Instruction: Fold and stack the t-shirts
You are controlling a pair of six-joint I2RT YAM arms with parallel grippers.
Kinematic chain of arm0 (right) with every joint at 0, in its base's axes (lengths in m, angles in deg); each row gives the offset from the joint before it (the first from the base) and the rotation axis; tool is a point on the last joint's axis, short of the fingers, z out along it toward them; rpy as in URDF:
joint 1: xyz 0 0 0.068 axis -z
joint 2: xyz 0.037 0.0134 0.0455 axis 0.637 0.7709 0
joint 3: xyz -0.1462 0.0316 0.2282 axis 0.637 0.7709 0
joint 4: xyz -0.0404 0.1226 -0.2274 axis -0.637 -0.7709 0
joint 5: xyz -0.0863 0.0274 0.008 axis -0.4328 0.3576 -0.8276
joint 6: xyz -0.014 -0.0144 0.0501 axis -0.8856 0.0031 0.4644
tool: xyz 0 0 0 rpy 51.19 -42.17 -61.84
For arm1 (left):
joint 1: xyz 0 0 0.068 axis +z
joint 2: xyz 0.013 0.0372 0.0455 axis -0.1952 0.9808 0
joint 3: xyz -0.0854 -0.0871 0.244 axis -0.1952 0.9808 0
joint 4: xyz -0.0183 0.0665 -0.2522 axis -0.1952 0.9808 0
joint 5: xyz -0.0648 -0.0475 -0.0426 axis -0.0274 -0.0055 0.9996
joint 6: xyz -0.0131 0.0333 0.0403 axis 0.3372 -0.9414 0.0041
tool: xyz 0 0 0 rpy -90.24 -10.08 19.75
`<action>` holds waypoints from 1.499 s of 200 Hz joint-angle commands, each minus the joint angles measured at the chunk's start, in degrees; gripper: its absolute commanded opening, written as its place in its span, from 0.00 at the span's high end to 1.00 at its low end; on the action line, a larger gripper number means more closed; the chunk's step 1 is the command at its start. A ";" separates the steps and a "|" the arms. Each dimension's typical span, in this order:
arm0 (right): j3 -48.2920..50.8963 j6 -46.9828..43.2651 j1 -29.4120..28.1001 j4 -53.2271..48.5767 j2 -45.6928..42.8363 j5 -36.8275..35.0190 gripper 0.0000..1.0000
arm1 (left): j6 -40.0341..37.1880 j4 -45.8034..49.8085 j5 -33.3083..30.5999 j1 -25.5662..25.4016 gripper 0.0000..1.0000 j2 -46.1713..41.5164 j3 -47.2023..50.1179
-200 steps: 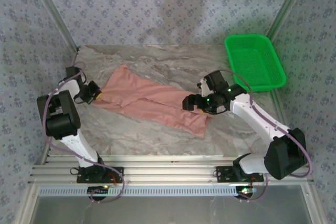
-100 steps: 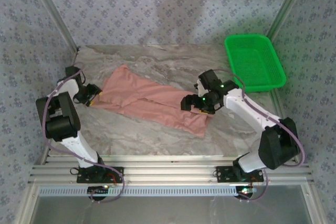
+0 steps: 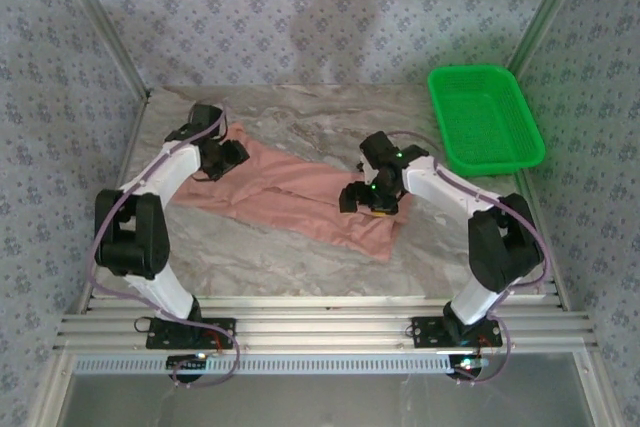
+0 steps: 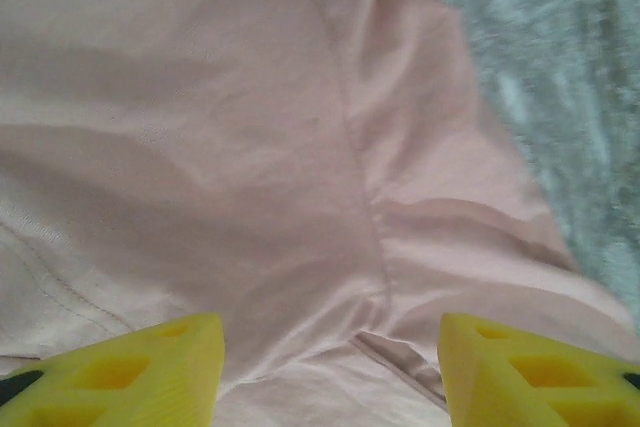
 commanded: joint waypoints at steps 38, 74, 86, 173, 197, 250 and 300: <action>12.17 4.11 3.64 -5.00 -9.15 -4.30 0.24 | 1.02 -3.64 -4.94 -0.41 0.43 5.43 1.61; 16.05 3.72 5.39 2.38 -9.49 -1.82 0.24 | 0.65 -4.19 -5.38 -0.41 0.43 8.93 1.05; 16.98 4.07 5.93 4.05 -8.62 -1.05 0.28 | 0.49 -4.23 -5.82 -0.32 0.43 9.71 0.94; 25.39 8.75 7.65 12.79 -7.80 -0.04 0.60 | 0.18 -4.42 -6.03 0.19 0.44 11.81 0.78; 26.10 10.11 7.93 14.02 -7.41 0.87 0.81 | -0.32 -4.03 -6.01 0.68 0.45 12.34 0.53; 28.98 13.65 8.48 10.86 -10.75 0.60 1.00 | -1.58 -2.51 -6.15 2.55 0.46 15.33 -1.80; 35.88 23.23 8.53 10.33 -16.11 2.92 1.00 | -2.31 -1.15 -5.74 3.11 0.48 20.02 -6.36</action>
